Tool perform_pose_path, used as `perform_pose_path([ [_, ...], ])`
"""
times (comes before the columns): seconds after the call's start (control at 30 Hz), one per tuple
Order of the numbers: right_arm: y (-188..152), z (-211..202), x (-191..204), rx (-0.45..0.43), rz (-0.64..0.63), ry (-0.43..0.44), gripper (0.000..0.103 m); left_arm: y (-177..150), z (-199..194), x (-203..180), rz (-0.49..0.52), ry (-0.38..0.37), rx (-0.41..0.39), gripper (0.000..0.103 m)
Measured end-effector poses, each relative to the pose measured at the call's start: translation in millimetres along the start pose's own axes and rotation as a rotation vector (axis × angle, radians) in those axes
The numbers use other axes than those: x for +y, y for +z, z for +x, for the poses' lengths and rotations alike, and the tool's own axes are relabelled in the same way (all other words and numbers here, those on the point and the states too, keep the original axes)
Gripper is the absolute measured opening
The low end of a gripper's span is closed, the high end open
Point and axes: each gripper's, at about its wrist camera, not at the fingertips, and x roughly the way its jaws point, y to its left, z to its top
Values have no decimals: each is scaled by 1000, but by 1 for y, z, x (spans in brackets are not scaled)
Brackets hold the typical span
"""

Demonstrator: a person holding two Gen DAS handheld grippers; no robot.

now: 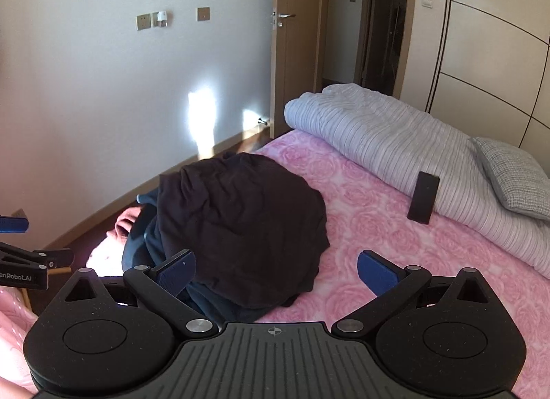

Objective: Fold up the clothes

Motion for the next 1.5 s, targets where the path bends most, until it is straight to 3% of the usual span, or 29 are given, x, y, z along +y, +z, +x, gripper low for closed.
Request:
perform_pose_path([
  [0.17, 1, -2, -13, 11, 2, 46, 103, -6, -4, -2, -37, 15, -27, 94],
  [0.37, -2, 1, -50, 22, -3, 84, 103, -2, -15, -29, -76, 76, 20, 94],
  [0.57, -13, 8, -82, 68, 3, 101, 103, -5, -23, -60, -83, 92, 42, 94],
  [0.83, -22, 3, -88, 75, 6, 133, 103, -4, -28, -81, -74, 93, 44, 94],
  [1.5, -31, -2, -91, 79, 37, 134, 103, -4, -24, -89, -31, 60, 51, 94],
])
